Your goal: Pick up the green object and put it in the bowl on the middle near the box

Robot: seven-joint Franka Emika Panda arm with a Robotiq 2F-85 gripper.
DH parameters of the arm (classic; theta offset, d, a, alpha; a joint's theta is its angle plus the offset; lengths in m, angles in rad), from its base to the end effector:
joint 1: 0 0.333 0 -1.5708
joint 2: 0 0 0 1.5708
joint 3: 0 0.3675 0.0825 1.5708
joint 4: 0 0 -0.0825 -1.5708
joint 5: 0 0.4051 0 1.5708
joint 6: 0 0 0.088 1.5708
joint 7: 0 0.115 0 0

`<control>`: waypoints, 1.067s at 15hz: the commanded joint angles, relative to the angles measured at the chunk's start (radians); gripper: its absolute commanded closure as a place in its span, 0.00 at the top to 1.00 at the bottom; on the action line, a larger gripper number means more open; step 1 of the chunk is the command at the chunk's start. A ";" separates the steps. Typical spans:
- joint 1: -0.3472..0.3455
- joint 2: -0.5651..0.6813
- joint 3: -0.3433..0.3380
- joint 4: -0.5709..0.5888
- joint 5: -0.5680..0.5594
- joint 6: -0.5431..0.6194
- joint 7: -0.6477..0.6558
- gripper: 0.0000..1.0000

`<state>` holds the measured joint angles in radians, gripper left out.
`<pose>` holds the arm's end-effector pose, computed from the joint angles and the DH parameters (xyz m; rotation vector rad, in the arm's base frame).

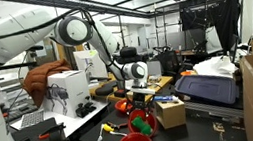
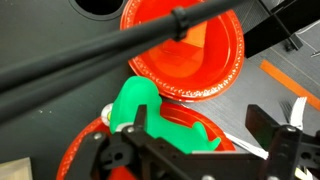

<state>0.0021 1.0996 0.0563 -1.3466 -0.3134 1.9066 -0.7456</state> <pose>0.7074 0.0104 0.0264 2.6554 1.4033 -0.8785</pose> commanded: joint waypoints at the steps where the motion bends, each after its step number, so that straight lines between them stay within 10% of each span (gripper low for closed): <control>1: -0.010 0.028 0.006 0.042 0.001 0.012 -0.037 1.00; 16: -0.026 0.061 0.027 0.046 0.026 0.072 -0.128 1.00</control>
<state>-0.0106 1.1538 0.0690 -1.3129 -0.3059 1.9611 -0.8428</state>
